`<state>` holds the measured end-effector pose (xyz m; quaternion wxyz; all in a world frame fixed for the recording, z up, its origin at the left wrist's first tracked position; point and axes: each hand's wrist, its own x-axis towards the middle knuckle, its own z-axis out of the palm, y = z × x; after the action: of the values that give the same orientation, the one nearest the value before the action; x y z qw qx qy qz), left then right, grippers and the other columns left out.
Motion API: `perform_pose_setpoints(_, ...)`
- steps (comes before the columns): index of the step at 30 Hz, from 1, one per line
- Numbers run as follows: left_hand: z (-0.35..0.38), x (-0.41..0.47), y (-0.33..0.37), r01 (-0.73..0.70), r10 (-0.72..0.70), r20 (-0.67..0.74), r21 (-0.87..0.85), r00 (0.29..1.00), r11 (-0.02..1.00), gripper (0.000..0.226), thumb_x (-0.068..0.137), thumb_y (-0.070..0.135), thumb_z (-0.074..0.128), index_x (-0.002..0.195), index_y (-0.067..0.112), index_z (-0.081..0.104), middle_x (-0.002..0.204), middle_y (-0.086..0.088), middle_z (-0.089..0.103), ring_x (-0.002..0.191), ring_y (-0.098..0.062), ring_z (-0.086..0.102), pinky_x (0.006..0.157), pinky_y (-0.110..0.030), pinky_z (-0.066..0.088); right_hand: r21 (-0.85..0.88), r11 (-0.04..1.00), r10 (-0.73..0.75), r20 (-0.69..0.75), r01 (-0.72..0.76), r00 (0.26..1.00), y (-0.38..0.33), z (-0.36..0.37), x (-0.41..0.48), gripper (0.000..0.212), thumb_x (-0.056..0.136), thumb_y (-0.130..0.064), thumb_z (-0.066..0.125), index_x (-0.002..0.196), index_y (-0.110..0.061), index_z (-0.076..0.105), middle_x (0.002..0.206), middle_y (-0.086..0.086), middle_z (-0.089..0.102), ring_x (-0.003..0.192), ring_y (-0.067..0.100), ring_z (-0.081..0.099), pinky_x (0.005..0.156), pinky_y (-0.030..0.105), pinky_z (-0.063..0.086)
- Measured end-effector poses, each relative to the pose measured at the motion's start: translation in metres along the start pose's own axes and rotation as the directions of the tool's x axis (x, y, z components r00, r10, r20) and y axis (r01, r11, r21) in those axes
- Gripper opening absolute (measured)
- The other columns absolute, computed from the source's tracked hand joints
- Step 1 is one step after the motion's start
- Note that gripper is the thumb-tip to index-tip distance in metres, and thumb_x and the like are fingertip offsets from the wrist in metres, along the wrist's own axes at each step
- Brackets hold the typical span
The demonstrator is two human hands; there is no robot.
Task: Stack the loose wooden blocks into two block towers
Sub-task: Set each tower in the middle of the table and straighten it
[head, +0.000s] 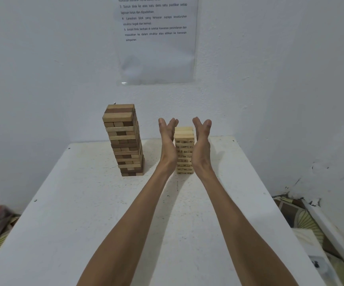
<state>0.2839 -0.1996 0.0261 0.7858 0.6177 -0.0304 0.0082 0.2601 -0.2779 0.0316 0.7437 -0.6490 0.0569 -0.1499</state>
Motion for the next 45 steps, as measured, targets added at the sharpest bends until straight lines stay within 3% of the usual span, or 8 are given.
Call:
perform_pose_setpoints(6, 0.004, -0.001, 0.01, 0.003, -0.003, 0.036, 0.017, 0.999, 1.0, 0.078, 0.102, 0.067, 0.007, 0.158, 0.021, 0.038, 0.162, 0.007, 0.038, 0.122, -0.001, 0.053, 0.089, -0.017, 0.043, -0.012, 0.999, 0.038, 0.031, -0.037, 0.999, -0.001, 0.005, 0.002, 0.077, 0.096, -0.077, 0.009, 0.155, -0.037, 0.038, 0.162, -0.015, 0.033, 0.147, 0.009, 0.035, 0.122, 0.04, 0.028)
perform_pose_setpoints(10, 0.006, 0.001, 0.01, 0.03, -0.03, 0.047, 0.003, 0.998, 1.0, 0.084, 0.099, 0.076, 0.009, 0.158, 0.024, 0.038, 0.163, 0.009, 0.037, 0.143, -0.015, 0.044, 0.108, -0.031, 0.04, -0.026, 0.998, 0.057, 0.036, -0.056, 0.998, 0.0, 0.007, 0.002, 0.073, 0.098, -0.075, 0.01, 0.155, -0.038, 0.036, 0.162, -0.018, 0.031, 0.148, 0.01, 0.033, 0.123, 0.041, 0.026)
perform_pose_setpoints(19, 0.004, 0.0, 0.013, 0.035, -0.034, 0.075, -0.02, 0.997, 0.999, 0.08, 0.102, 0.068, 0.007, 0.157, 0.02, 0.039, 0.162, 0.003, 0.04, 0.111, 0.0, 0.059, 0.084, -0.019, 0.047, -0.012, 0.998, 0.069, 0.041, -0.069, 0.997, -0.002, 0.008, 0.004, 0.062, 0.105, -0.065, 0.016, 0.152, -0.036, 0.043, 0.12, -0.04, 0.047, 0.127, 0.003, 0.05, 0.116, 0.036, 0.038)
perform_pose_setpoints(24, -0.004, 0.003, 0.004, 0.004, -0.003, 0.042, -0.04, 0.999, 0.999, 0.08, 0.102, 0.068, 0.004, 0.16, 0.021, 0.032, 0.161, 0.007, 0.041, 0.139, -0.002, 0.045, 0.118, -0.03, 0.032, 0.036, 0.998, 0.043, 0.021, -0.044, 0.999, -0.001, -0.003, 0.003, 0.072, 0.101, -0.068, 0.008, 0.155, -0.032, 0.038, 0.158, -0.014, 0.04, 0.121, -0.011, 0.048, 0.094, 0.011, 0.037)
perform_pose_setpoints(29, -0.021, 0.0, -0.02, 0.09, -0.09, 0.001, -0.051, 0.996, 0.995, 0.093, 0.094, 0.082, 0.005, 0.159, 0.023, 0.037, 0.159, 0.006, 0.045, 0.151, -0.014, 0.033, 0.13, -0.044, 0.012, 0.095, 0.988, 0.127, -0.036, -0.123, 0.991, 0.025, -0.021, -0.002, 0.085, 0.094, -0.077, 0.004, 0.153, -0.03, 0.043, 0.161, -0.011, 0.037, 0.152, 0.009, 0.024, 0.119, 0.033, 0.014)
perform_pose_setpoints(33, -0.022, -0.008, -0.039, 0.153, -0.151, 0.06, -0.039, 0.987, 0.987, 0.107, 0.079, 0.097, 0.014, 0.154, 0.027, 0.045, 0.15, 0.0, 0.057, 0.141, -0.02, 0.05, 0.123, -0.053, 0.028, 0.11, 0.979, 0.168, 0.026, -0.17, 0.985, 0.045, -0.019, -0.008, 0.096, 0.082, -0.087, 0.008, 0.154, -0.033, 0.042, 0.159, -0.011, 0.04, 0.146, 0.007, 0.035, 0.115, 0.033, 0.029)
perform_pose_setpoints(37, -0.015, -0.01, -0.039, 0.105, -0.102, 0.046, -0.058, 0.994, 0.993, 0.087, 0.101, 0.068, -0.002, 0.145, 0.019, 0.056, 0.128, -0.002, 0.072, 0.117, -0.013, 0.068, 0.098, -0.029, 0.053, 0.11, 0.981, 0.153, 0.049, -0.157, 0.987, 0.056, -0.011, -0.01, 0.105, 0.07, -0.101, 0.018, 0.15, -0.04, 0.045, 0.146, -0.006, 0.058, 0.133, 0.012, 0.055, 0.113, 0.041, 0.043)
perform_pose_setpoints(45, -0.009, -0.015, -0.048, 0.09, -0.082, 0.08, -0.092, 0.993, 0.992, 0.086, 0.104, 0.064, 0.002, 0.137, 0.011, 0.06, 0.123, -0.011, 0.073, 0.111, -0.019, 0.072, 0.083, -0.023, 0.057, 0.106, 0.988, 0.108, 0.031, -0.11, 0.994, 0.058, -0.002, -0.012, 0.085, 0.092, -0.078, 0.009, 0.143, -0.029, 0.055, 0.127, -0.002, 0.071, 0.12, 0.014, 0.065, 0.111, 0.046, 0.047)
